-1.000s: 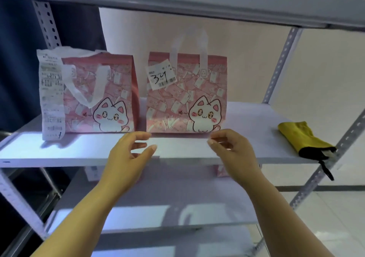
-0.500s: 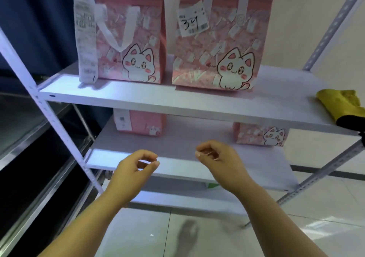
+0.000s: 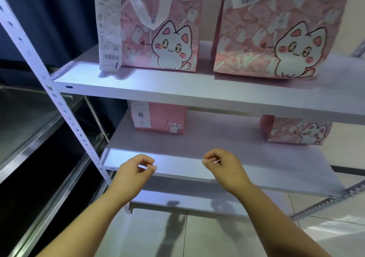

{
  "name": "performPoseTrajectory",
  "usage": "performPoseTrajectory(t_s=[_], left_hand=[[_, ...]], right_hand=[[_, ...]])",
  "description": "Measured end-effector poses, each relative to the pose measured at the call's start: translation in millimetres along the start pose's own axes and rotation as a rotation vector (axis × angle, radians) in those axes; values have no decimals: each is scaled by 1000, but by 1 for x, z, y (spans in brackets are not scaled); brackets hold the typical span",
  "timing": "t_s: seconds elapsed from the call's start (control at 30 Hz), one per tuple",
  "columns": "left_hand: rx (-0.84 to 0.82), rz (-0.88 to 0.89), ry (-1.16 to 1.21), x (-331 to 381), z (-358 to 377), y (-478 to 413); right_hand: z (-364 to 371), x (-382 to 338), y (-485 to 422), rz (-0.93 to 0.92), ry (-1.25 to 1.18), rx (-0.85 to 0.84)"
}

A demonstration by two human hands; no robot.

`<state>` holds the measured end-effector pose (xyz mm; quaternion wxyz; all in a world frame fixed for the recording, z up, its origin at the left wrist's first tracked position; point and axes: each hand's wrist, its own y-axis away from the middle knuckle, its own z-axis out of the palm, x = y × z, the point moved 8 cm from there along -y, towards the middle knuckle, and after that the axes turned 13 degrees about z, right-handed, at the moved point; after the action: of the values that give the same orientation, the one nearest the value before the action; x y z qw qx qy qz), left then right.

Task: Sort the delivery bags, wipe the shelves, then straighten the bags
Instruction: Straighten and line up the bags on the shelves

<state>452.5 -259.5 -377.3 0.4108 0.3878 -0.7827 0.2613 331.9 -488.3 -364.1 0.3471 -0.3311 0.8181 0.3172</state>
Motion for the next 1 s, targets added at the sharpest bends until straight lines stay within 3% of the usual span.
performPoseTrajectory(t_s=[0.3, 0.53, 0.67, 0.8, 0.9, 1.0], left_hand=[[56, 59, -28, -98, 15, -81], [195, 206, -129, -149, 35, -162], [428, 291, -129, -164, 28, -201], [585, 237, -275, -183, 11, -227], [558, 261, -199, -198, 13, -239], [470, 290, -9, -208, 24, -250]], right_hand=[[62, 38, -102, 56, -47, 67], [95, 50, -202, -43, 13, 228], [104, 44, -243, -159, -41, 305], [116, 27, -258, -349, -32, 289], [128, 15, -262, -453, -28, 245], [143, 16, -270, -432, -34, 143]])
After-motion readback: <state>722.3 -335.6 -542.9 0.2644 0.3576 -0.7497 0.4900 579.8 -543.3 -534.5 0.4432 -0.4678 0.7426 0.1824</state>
